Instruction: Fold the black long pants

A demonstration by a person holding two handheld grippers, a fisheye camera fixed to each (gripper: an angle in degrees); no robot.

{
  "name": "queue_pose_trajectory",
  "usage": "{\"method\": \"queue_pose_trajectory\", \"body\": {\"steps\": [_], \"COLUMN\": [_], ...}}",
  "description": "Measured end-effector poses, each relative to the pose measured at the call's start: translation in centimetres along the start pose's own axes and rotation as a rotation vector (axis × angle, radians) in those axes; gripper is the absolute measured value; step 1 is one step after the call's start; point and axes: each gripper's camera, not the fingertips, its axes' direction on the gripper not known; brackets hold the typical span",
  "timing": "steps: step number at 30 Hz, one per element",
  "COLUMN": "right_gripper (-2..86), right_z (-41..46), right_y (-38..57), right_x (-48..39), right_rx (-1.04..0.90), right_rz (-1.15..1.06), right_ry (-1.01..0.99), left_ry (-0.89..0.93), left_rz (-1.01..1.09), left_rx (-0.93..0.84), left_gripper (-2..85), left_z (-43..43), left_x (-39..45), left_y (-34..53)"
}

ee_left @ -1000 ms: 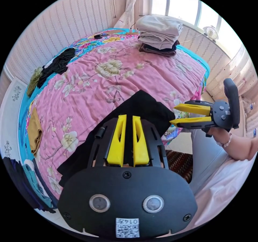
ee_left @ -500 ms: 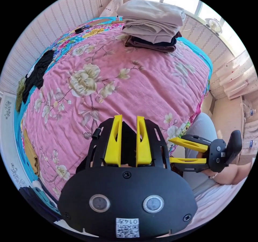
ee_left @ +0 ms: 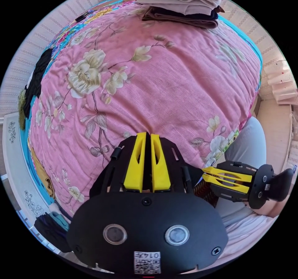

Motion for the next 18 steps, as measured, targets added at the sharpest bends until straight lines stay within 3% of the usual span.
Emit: {"method": "queue_pose_trajectory", "body": {"steps": [18], "right_gripper": [-0.2], "right_z": [-0.4], "right_y": [1.3], "right_x": [2.2], "right_rx": [0.065], "right_rz": [0.001], "right_ry": [-0.019], "left_ry": [0.065], "left_rz": [-0.038], "left_rx": [0.063], "left_gripper": [-0.8], "left_z": [-0.8], "left_x": [-3.6], "left_y": [0.8]}}
